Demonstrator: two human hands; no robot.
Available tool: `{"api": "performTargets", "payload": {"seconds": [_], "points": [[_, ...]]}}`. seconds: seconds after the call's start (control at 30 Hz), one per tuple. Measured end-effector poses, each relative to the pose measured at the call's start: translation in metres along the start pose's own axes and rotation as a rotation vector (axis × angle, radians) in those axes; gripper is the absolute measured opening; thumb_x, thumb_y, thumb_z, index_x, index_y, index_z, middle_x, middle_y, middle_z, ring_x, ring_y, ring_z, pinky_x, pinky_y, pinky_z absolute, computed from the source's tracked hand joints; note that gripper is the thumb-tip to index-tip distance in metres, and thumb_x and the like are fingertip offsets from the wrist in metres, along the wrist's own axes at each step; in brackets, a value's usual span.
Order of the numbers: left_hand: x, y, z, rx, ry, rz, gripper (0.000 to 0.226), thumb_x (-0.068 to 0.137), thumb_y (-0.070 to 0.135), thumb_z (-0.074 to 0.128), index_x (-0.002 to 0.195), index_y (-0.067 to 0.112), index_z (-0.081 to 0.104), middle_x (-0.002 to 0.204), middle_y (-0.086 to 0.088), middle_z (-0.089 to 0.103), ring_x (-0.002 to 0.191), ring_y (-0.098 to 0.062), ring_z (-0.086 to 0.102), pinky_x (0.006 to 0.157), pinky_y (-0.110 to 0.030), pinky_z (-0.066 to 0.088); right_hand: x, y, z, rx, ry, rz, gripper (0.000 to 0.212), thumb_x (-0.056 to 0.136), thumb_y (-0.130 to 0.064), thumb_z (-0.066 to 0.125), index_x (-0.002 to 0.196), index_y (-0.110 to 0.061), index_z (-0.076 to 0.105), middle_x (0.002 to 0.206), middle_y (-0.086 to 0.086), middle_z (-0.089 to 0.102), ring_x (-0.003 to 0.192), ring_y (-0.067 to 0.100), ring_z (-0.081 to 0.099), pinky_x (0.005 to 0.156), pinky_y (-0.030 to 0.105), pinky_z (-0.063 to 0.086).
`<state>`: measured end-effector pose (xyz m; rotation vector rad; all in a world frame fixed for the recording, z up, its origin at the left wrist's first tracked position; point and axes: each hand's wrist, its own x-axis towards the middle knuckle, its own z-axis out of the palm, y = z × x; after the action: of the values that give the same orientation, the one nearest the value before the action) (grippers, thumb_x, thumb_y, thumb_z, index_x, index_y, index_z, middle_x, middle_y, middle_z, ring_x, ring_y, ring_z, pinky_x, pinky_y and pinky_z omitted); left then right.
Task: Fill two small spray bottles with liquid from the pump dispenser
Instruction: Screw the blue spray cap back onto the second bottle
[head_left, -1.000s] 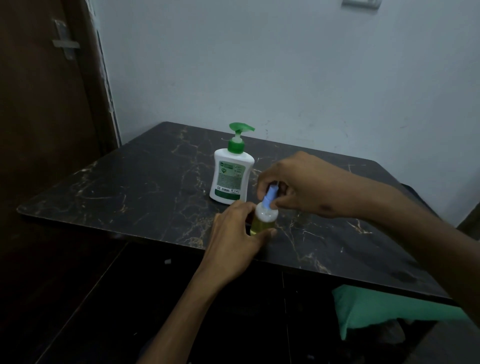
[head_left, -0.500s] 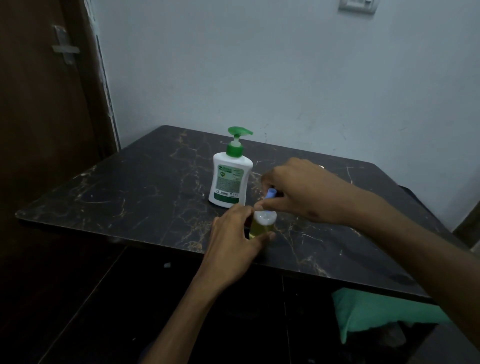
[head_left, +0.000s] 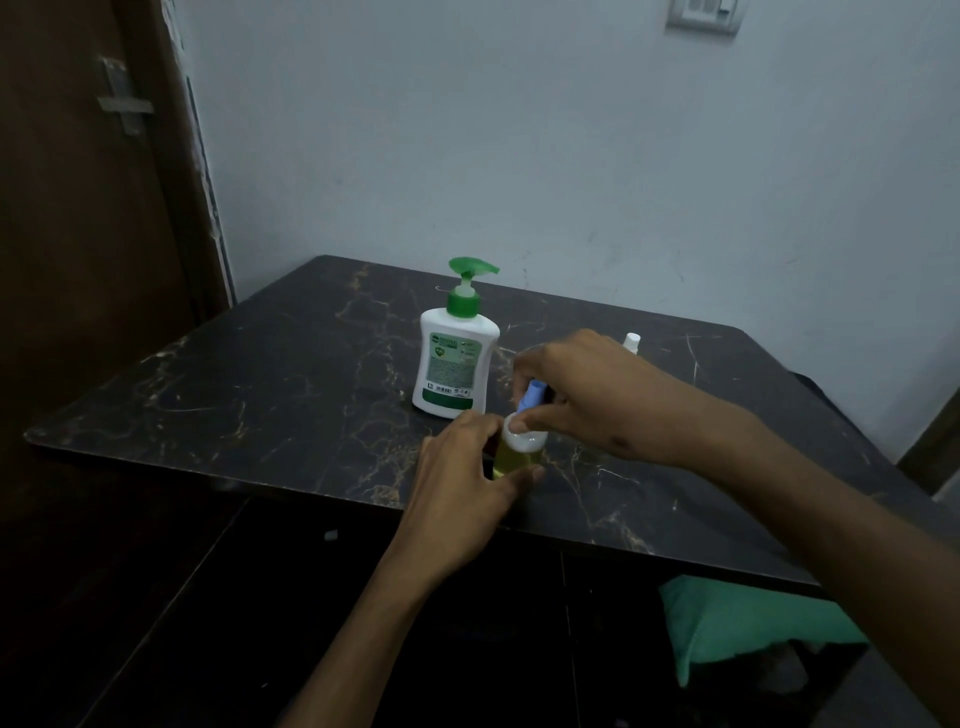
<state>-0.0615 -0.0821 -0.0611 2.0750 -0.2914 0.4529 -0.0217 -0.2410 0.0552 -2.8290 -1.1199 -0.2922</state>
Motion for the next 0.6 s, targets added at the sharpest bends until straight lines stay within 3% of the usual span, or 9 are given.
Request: {"api": "performTargets", "payload": {"seconds": [0.1,0.2,0.3,0.43,0.6], "points": [[0.0,0.0,-0.001,-0.011,-0.005,0.004,0.032,0.083,0.035,0.084,0.113,0.031,0.071,0.107,0.015,0.068,0.097,0.001,0.063,0.083,-0.025,0.053,-0.001,-0.001,0.003,-0.014,0.018,0.025,0.03,0.094,-0.04,0.075,0.078,-0.034,0.051,0.069,-0.023,0.056,0.063,-0.003,0.057,0.053,0.014,0.035],[0.0,0.001,-0.002,-0.027,-0.016,0.003,0.034,0.083,0.033,0.084,0.116,0.032,0.072,0.11,0.015,0.068,0.1,0.002,0.063,0.084,-0.023,0.052,-0.002,-0.002,0.006,0.003,0.059,0.055,0.027,0.092,-0.043,0.075,0.078,-0.028,0.058,0.075,-0.016,0.065,0.066,0.001,0.06,0.054,0.014,0.035],[-0.001,0.002,-0.003,-0.044,-0.018,0.002,0.035,0.083,0.031,0.084,0.116,0.032,0.073,0.108,0.015,0.068,0.099,0.002,0.063,0.084,-0.022,0.052,-0.007,-0.002,0.01,0.107,0.114,0.106,0.027,0.089,-0.042,0.079,0.073,-0.032,0.061,0.075,-0.013,0.069,0.064,0.0,0.062,0.053,0.014,0.038],[-0.001,0.002,-0.003,-0.036,-0.007,-0.002,0.035,0.081,0.032,0.085,0.115,0.032,0.073,0.108,0.016,0.069,0.099,0.003,0.064,0.083,-0.018,0.051,-0.035,0.0,0.027,0.301,0.313,0.244,0.025,0.082,-0.051,0.082,0.086,-0.029,0.07,0.07,-0.011,0.068,0.064,0.003,0.064,0.055,0.014,0.045],[0.001,0.001,-0.002,0.001,0.004,0.0,0.039,0.08,0.034,0.086,0.116,0.03,0.073,0.108,0.016,0.069,0.098,0.003,0.063,0.084,-0.015,0.05,-0.09,-0.001,0.075,0.436,0.532,0.473,0.019,0.082,-0.033,0.086,0.095,-0.03,0.073,0.078,-0.015,0.069,0.073,-0.001,0.066,0.062,0.014,0.052]]}}
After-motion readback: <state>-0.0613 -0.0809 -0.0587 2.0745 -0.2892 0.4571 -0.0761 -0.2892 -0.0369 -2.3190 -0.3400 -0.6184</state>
